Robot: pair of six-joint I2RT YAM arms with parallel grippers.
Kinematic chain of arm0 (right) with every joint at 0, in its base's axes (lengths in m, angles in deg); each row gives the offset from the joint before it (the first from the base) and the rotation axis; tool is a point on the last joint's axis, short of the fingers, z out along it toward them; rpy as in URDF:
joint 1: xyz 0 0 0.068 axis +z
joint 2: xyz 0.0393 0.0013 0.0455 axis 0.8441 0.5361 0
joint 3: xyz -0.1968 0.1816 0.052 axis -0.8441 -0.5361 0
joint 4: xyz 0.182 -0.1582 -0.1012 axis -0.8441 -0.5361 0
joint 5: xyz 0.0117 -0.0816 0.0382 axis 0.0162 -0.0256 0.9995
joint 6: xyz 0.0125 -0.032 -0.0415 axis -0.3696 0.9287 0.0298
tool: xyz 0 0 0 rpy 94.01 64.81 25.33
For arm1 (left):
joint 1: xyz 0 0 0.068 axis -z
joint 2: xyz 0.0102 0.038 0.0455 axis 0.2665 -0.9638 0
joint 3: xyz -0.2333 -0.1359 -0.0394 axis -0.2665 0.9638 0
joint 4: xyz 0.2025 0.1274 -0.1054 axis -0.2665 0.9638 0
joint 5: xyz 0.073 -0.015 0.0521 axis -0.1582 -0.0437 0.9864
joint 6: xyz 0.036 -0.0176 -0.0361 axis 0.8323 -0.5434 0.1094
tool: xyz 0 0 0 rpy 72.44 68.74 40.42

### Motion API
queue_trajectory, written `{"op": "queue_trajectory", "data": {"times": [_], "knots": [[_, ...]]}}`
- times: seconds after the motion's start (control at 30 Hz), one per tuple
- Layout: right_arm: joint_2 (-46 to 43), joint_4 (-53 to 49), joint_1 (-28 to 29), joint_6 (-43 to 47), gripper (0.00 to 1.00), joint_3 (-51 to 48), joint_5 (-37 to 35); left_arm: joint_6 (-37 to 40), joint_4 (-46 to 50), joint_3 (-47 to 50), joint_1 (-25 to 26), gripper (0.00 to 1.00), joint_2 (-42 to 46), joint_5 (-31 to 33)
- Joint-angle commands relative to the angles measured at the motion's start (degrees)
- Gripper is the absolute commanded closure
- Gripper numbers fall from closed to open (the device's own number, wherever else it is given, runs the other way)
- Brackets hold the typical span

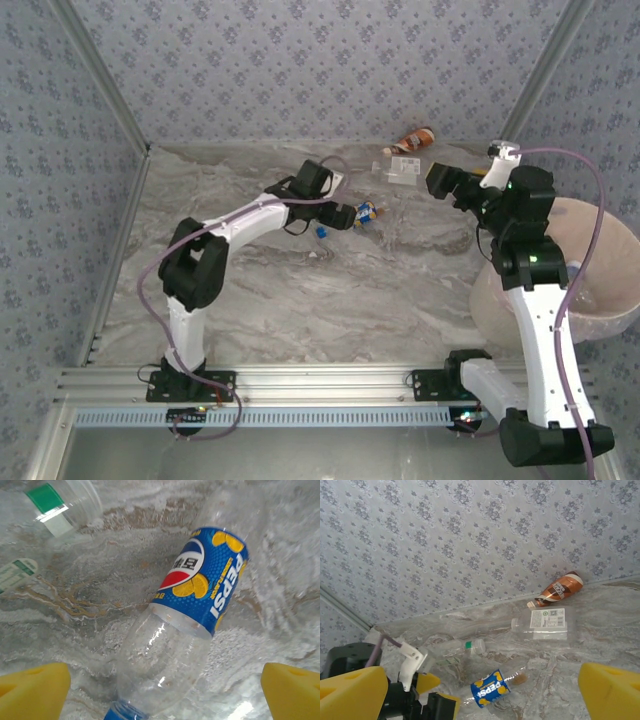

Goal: Put the plastic bottles in the bin

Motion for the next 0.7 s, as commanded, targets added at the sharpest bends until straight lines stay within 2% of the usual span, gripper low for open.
{"op": "queue_trajectory", "data": {"times": [0.0, 0.17, 0.37, 0.47, 0.67], "knots": [[-1.08, 1.41, 0.38, -0.64, 0.00, -0.28, -1.63, 5.45, 5.58, -4.77, 0.92, 0.02, -3.83, 1.97], [-1.57, 2.16, 0.60, 0.83, 0.00, -3.09, -2.78, 8.48, 6.26, -8.05, 2.43, 0.06, -8.38, 3.95], [-1.29, 3.66, 0.84, 0.21, 0.00, -4.33, -1.66, 9.23, 6.16, -10.31, 3.02, 0.20, -12.43, 6.03], [0.25, 3.13, 1.42, -1.06, 0.00, -4.02, -1.51, 8.67, 5.61, -10.00, 3.29, 0.28, -12.46, 7.38], [3.46, 3.71, 4.35, -2.37, 0.00, -3.46, -1.88, 6.72, 3.85, -6.24, 3.28, 0.36, -10.29, 8.92]]}}
